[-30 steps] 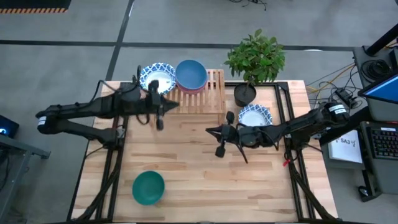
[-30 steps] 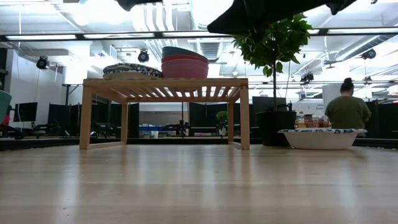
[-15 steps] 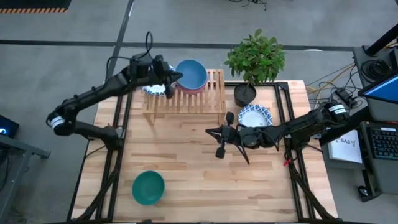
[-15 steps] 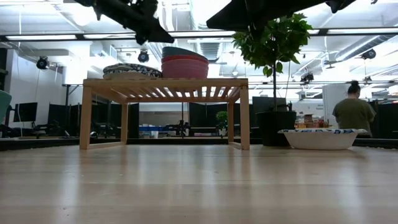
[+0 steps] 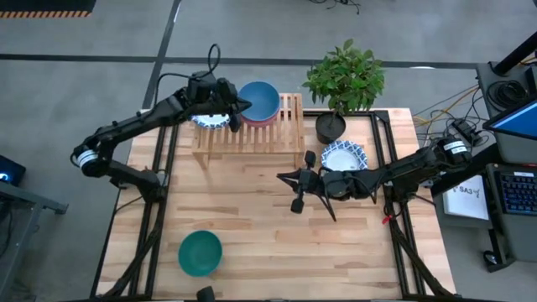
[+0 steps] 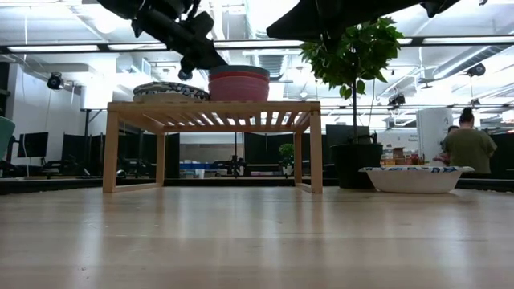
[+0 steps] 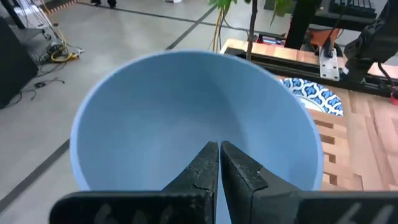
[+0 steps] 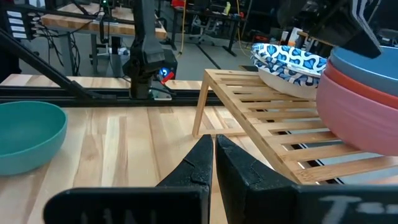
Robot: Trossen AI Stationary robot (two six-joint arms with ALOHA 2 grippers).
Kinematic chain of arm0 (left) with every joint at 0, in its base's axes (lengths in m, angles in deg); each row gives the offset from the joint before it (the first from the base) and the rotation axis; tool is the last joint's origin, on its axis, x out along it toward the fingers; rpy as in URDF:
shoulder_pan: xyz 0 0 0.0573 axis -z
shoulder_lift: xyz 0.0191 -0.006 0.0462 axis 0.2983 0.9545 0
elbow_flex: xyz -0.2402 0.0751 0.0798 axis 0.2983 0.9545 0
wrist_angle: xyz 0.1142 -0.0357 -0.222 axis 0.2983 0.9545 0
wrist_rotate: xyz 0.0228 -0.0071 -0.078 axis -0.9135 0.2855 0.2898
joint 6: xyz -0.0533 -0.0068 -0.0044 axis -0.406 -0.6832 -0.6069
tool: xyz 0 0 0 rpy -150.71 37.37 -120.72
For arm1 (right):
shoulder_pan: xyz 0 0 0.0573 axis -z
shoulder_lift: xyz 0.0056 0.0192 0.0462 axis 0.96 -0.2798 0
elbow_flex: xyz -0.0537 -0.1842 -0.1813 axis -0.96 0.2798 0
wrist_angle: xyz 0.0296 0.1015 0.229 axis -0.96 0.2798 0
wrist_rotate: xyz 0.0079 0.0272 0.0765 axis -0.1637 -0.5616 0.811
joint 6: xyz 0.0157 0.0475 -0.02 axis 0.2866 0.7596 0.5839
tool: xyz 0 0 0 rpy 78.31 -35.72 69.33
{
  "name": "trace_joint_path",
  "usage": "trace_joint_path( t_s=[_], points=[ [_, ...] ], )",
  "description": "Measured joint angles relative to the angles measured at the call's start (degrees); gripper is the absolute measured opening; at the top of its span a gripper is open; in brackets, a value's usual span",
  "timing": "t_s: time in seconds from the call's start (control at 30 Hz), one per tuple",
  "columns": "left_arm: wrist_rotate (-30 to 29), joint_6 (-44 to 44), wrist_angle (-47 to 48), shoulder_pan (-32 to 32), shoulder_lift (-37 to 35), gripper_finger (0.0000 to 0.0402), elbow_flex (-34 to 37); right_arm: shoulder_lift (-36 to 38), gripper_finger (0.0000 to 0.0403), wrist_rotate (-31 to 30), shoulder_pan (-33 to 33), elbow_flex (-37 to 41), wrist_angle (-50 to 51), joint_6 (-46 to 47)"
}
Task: Place and stack bowls onto a shelf
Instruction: Stack the blue bowl on top of the orange bowl on the shelf, then stack the white patterned bowl on top of the white patterned bowls on the shelf
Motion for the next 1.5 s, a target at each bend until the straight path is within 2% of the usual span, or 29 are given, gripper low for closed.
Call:
trace_joint_path(
  t_s=[0.13, 0.27, 0.37, 0.53, 0.63, 0.8, 0.9, 0.97, 1.07, 1.2, 1.3, 1.4, 1.5],
  points=[
    [1.77, -1.7, 1.65, 0.0, -2.65, 0.0, -1.31, -0.07, 0.0009, -0.01, 0.0, 0.0, 0.04, 0.06],
    [10.33, -4.37, 4.88, 0.23, -8.06, 0.0, -1.16, -0.07, 0.0009, -0.04, 0.0, 0.02, 0.42, 1.35],
    [16.3, -7.06, 4.95, 1.59, -13.73, 0.0, 2.07, -0.07, 0.0009, -0.6, 0.0, 0.13, 1.62, 2.74],
    [16.69, -12.26, 3.84, 7.58, -24.26, 0.0, 11.4, -0.07, 0.0009, -8.26, 0.02, 0.13, 6.14, 8.67],
    [16.47, -16.5, -1.3, 12.57, -30.3, 0.0, 18.33, -0.07, 0.0009, -11.72, 0.07, 0.07, 10.72, 13.11],
    [16.23, -25.07, -15.04, 19.46, -37.43, 0.0, 28.07, 0.23, 0.0009, -11.98, 0.38, -0.11, 15.43, 18.82],
    [16.22, -27.32, -19.18, 23.0, -40.23, 0.0, 31.85, 1.52, 0.0009, -11.91, 0.53, -0.13, 19.46, 22.68],
    [16.22, -28.06, -20.25, 24.96, -41.71, 0.0, 33.56, 3.03, 0.0009, -11.53, 0.66, -0.19, 23.96, 27.1],
    [15.9, -28.55, -21.2, 27.1, -43.43, 0.0, 35.23, 6.17, 0.0009, -7.81, 1.54, -0.2, 33.73, 35.74],
    [14.66, -28.64, -21.09, 28.53, -44.63, 0.0, 36.28, 10.17, 0.0009, -1.5, 4.6, -0.22, 52.59, 54.44],
    [14.66, -28.42, -21.2, 28.59, -44.72, 0.0, 36.32, 11.17, 0.0009, 3.39, 6.77, -0.22, 66.55, 64.49],
    [14.64, -27.96, -21.15, 28.59, -44.39, 0.0, 36.25, 10.78, 0.0014, 4.21, 7.51, -0.2, 74.52, 67.63],
    [14.62, -27.36, -21.14, 28.59, -44.27, 0.0, 36.23, 9.98, 0.003, 5.13, 7.83, -0.2, 75.22, 66.53]
  ],
)
